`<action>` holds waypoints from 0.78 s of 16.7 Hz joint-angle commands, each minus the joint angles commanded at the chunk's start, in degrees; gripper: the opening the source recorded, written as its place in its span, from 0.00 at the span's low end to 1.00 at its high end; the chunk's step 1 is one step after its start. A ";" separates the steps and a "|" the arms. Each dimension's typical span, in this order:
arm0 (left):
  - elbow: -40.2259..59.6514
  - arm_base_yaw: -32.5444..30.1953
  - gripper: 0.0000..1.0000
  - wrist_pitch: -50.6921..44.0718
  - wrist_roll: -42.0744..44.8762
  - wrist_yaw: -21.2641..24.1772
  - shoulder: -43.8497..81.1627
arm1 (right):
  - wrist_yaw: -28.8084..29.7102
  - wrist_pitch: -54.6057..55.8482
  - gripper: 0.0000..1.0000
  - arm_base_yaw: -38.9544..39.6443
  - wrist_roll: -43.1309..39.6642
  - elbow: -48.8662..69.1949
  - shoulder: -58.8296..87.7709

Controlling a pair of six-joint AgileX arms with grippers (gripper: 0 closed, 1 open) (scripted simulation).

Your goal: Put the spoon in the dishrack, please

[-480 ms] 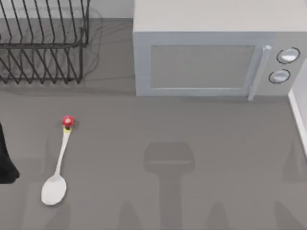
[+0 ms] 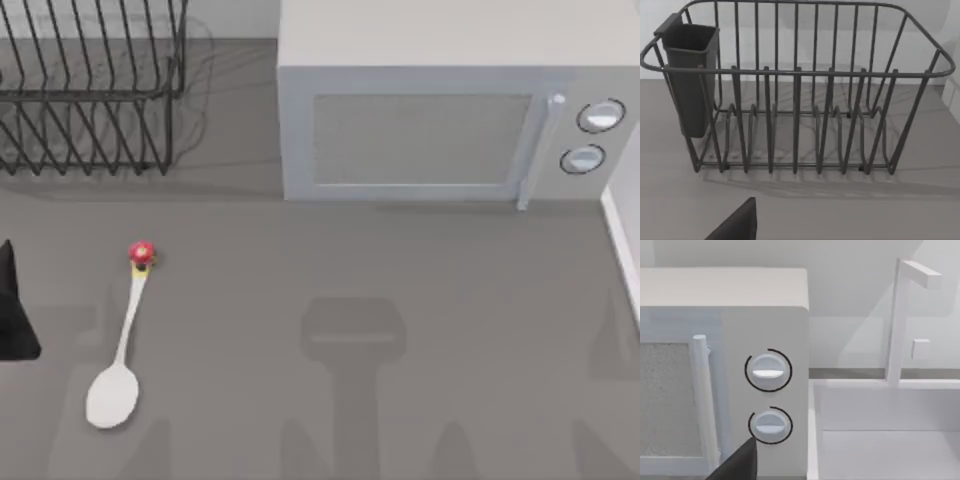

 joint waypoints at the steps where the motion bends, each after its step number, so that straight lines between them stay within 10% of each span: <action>1: 3.28 -0.58 1.00 -2.52 -0.49 -0.01 4.22 | 0.00 0.00 1.00 0.00 0.00 0.00 0.00; 13: 48.57 -9.03 1.00 -39.51 -7.00 -0.40 70.08 | 0.00 0.00 1.00 0.00 0.00 0.00 0.00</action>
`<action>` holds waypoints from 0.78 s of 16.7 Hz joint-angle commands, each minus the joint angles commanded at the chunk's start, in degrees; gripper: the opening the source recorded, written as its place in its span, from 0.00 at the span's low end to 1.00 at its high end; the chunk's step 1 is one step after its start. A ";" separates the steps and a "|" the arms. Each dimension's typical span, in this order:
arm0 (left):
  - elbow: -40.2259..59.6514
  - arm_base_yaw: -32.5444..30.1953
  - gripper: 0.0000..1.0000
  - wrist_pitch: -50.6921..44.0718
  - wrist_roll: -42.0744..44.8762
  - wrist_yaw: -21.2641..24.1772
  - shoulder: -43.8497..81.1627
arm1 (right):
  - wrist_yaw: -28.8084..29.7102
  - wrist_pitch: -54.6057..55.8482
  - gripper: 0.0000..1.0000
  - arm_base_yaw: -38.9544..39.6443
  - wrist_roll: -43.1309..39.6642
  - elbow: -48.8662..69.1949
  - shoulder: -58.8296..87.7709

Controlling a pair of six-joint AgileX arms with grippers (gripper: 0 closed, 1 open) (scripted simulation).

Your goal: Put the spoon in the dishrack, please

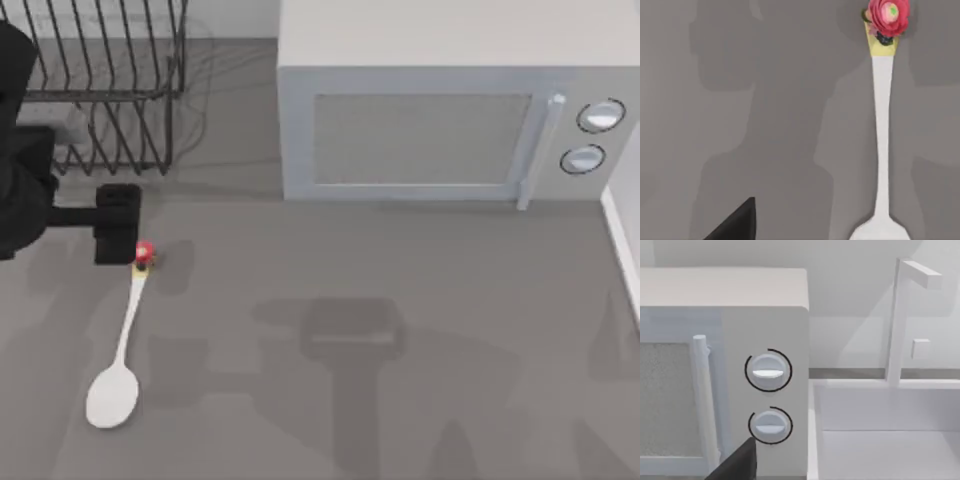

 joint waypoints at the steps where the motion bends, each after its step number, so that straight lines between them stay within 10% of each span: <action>1: 3.26 -0.62 1.00 -2.56 -0.49 0.02 4.26 | 0.00 0.00 1.00 0.00 0.00 0.00 0.00; 13: 18.99 -3.43 1.00 -13.84 -2.83 0.28 24.09 | 0.00 0.00 1.00 0.00 0.00 0.00 0.00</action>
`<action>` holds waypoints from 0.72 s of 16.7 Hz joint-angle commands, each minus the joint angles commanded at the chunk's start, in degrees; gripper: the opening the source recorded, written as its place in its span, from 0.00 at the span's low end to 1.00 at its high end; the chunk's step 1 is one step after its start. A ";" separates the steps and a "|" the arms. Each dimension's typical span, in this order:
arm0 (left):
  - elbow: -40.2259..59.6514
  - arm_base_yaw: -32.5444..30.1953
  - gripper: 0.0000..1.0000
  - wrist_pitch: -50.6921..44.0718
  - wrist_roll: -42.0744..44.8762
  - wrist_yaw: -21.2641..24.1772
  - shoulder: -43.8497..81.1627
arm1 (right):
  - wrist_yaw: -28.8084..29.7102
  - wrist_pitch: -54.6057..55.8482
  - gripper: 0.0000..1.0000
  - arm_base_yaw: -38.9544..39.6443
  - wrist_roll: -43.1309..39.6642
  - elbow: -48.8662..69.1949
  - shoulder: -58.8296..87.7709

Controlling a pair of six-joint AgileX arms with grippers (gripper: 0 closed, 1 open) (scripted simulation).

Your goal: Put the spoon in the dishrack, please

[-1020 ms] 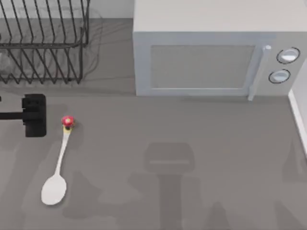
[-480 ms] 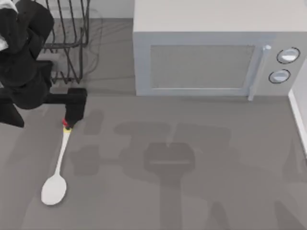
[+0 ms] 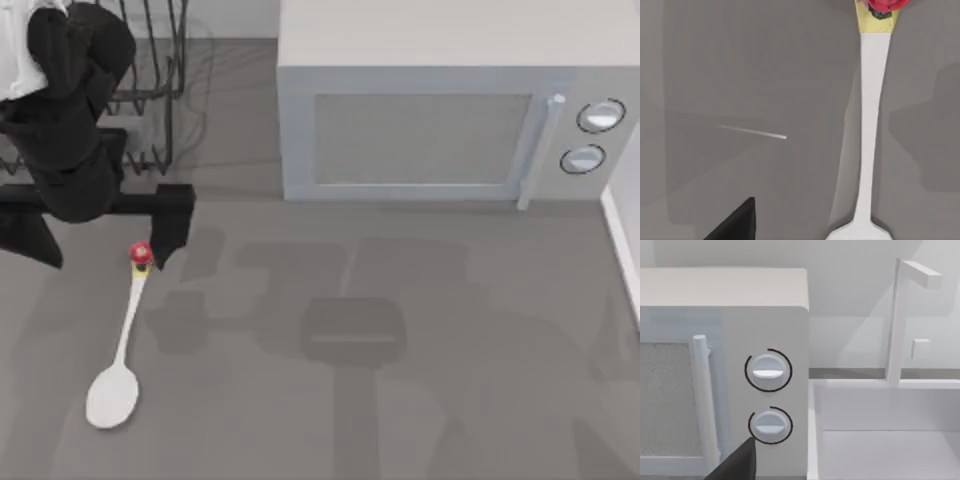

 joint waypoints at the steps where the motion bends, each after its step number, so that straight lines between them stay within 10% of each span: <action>1: -0.16 0.31 1.00 0.13 0.05 0.00 -0.16 | 0.00 0.00 1.00 0.00 0.00 0.00 0.00; 12: -11.60 0.10 1.00 20.63 0.23 0.05 8.90 | 0.00 0.00 1.00 0.00 0.00 0.00 0.00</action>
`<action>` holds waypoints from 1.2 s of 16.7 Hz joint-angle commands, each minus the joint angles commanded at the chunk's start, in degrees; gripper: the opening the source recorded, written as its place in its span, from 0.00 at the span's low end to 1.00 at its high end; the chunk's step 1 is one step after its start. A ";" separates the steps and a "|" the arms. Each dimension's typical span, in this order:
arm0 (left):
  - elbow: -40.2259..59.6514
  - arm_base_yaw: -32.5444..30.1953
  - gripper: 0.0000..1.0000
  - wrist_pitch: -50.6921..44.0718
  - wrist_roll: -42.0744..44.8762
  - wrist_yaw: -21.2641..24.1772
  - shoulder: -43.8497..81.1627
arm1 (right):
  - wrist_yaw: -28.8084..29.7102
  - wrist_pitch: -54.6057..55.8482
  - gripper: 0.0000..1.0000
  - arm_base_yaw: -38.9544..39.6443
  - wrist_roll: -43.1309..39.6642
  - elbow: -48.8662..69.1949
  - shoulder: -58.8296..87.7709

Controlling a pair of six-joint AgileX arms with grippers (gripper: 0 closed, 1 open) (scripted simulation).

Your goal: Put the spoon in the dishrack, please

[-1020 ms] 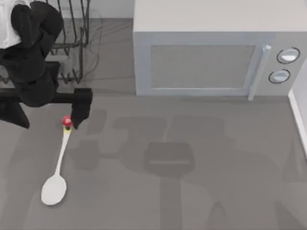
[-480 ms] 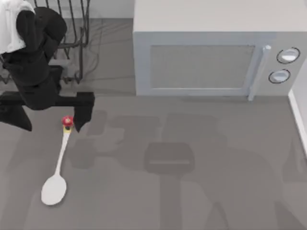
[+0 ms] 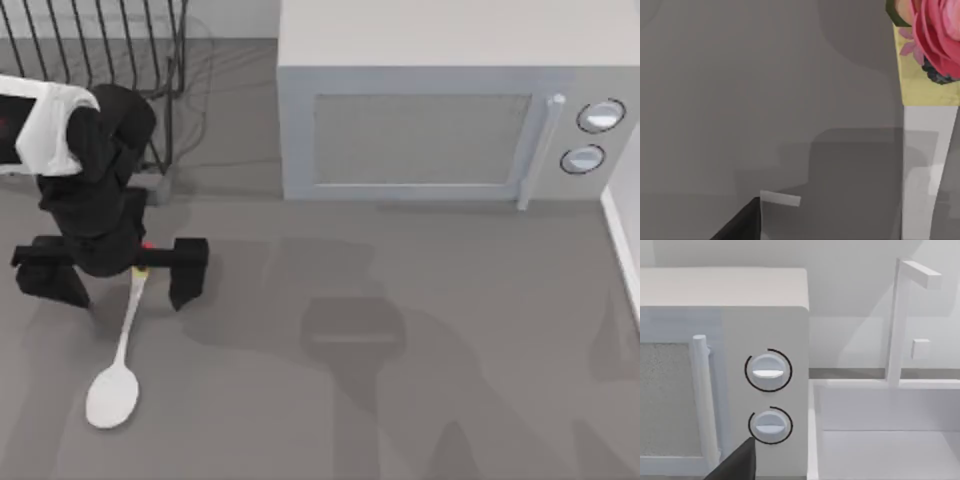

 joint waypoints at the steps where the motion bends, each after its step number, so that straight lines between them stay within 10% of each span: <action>1: -0.33 -0.01 1.00 0.52 0.00 0.00 0.31 | 0.00 0.00 1.00 0.00 0.00 0.00 0.00; 4: -0.35 -0.01 1.00 0.55 0.00 0.00 0.33 | 0.00 0.00 1.00 0.00 0.00 0.00 0.00; 17: -0.35 -0.01 0.02 0.55 0.00 0.00 0.33 | 0.00 0.00 1.00 0.00 0.00 0.00 0.00; 20: -0.35 -0.01 0.00 0.55 0.00 0.00 0.33 | 0.00 0.00 1.00 0.00 0.00 0.00 0.00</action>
